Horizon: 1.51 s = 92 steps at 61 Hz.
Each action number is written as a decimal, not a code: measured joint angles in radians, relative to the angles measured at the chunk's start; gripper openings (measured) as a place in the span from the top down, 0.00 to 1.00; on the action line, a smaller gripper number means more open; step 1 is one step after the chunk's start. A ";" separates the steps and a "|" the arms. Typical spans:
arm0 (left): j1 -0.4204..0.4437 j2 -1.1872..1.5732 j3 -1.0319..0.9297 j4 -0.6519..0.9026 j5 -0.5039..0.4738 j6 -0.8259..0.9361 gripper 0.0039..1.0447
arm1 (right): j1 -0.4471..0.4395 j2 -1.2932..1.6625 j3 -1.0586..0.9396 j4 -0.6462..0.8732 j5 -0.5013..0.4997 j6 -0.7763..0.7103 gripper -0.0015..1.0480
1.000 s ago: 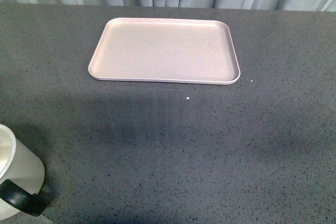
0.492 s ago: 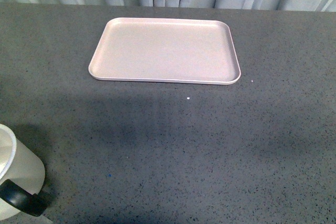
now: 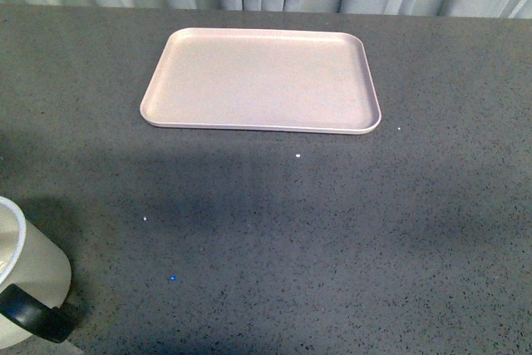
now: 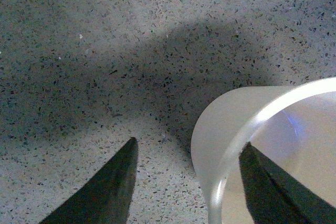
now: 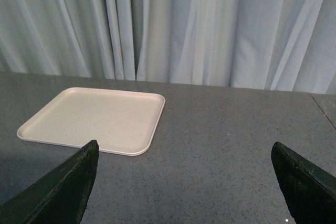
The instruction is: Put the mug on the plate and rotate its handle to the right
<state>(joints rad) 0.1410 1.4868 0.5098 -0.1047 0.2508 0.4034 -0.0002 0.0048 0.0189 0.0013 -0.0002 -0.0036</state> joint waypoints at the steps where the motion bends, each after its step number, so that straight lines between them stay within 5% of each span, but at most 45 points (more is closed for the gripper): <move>1: -0.001 0.000 0.000 0.000 -0.001 -0.001 0.54 | 0.000 0.000 0.000 0.000 0.000 0.000 0.09; 9: -0.003 -0.014 0.000 -0.026 -0.004 -0.037 0.81 | 0.000 0.000 0.000 0.000 0.000 0.000 0.09; 17: -0.004 -0.061 0.000 -0.066 0.000 -0.069 0.99 | 0.000 0.000 0.000 0.000 0.000 0.000 0.09; 44: -0.160 -0.135 0.160 -0.163 0.010 -0.203 0.98 | 0.000 0.000 0.000 0.000 0.000 0.000 0.09; 59: -0.313 0.111 0.454 -0.135 -0.023 -0.288 0.98 | 0.000 0.000 0.000 0.000 0.000 0.000 0.09; 92: -0.502 0.611 1.017 -0.245 -0.076 -0.319 0.98 | 0.000 0.000 0.000 0.000 0.000 0.000 0.09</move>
<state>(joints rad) -0.3614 2.0975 1.5269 -0.3496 0.1745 0.0845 -0.0002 0.0048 0.0189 0.0013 -0.0002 -0.0036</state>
